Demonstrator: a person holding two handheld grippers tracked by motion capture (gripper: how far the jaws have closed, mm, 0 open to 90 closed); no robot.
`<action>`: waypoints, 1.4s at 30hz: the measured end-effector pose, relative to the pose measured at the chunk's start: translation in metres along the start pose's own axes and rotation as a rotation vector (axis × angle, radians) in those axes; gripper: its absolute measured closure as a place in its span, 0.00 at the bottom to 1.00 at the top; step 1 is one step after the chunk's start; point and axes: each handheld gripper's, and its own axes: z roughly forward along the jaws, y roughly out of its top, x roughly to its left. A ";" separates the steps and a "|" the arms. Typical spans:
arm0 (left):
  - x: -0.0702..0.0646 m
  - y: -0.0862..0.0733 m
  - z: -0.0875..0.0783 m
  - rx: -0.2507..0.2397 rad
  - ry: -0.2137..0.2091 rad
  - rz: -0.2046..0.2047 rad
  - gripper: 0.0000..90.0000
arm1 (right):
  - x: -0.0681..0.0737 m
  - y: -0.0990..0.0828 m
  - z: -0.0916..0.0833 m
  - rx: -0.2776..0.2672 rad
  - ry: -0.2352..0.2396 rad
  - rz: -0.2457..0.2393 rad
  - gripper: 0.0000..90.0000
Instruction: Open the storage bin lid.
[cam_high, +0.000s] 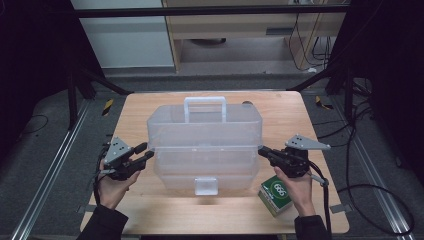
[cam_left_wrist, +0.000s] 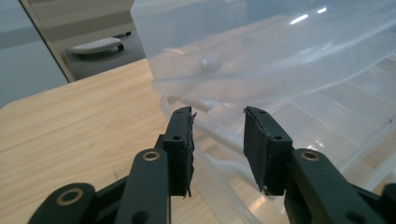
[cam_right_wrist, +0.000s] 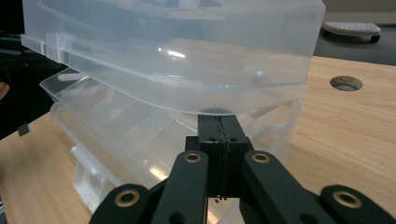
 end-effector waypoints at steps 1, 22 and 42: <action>0.000 0.001 0.002 -0.002 0.002 0.002 0.68 | 0.000 0.000 0.000 0.000 0.000 0.001 1.00; -0.001 0.008 0.011 -0.061 0.036 0.049 0.70 | -0.001 0.002 0.001 0.000 0.002 -0.003 1.00; -0.003 0.010 0.009 -0.045 0.059 0.048 0.72 | -0.003 -0.007 0.007 0.095 -0.082 -0.005 0.86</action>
